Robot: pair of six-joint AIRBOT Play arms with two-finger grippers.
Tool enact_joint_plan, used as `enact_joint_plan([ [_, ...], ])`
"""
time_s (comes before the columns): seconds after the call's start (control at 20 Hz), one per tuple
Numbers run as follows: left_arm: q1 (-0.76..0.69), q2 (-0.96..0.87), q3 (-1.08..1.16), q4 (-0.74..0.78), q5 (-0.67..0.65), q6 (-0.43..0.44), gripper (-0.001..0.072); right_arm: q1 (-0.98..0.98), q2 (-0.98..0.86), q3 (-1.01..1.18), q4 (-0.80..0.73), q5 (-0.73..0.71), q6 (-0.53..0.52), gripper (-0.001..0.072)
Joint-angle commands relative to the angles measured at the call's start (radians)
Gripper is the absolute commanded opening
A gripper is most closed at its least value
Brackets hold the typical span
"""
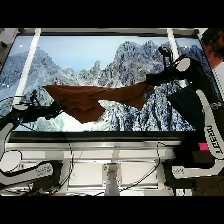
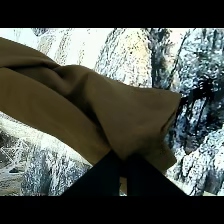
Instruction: Fold the clothes and pants, and hang the long-sleeved shirts on hangers.
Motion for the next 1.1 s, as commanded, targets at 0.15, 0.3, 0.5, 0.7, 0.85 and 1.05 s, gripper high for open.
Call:
enact_joint_plan([
  [0.15, -0.001, -0.047, -0.001, -0.009, 0.018, 0.018, 0.0183, 0.000, -0.001, 0.000, 0.000, 0.010, 0.000, 0.0016],
  [0.3, 0.000, -0.046, -0.001, -0.009, 0.015, 0.018, 0.0184, 0.000, -0.001, 0.000, 0.000, 0.011, 0.000, 0.0016],
  [0.5, 0.009, -0.035, 0.001, -0.007, -0.029, 0.072, 0.0189, 0.000, -0.001, 0.000, 0.000, 0.011, 0.000, 0.0016],
  [0.7, 0.009, -0.027, 0.001, 0.008, -0.051, 0.094, 0.0189, 0.000, -0.001, 0.000, 0.000, 0.013, 0.000, 0.0016],
  [0.85, 0.009, -0.027, 0.001, 0.033, -0.051, 0.093, 0.0360, 0.000, -0.001, 0.000, 0.000, 0.016, 0.000, 0.0016],
  [1.05, 0.008, -0.027, 0.001, 0.033, -0.050, 0.094, 0.0243, 0.000, -0.001, 0.000, 0.000, 0.016, 0.000, 0.0016],
])
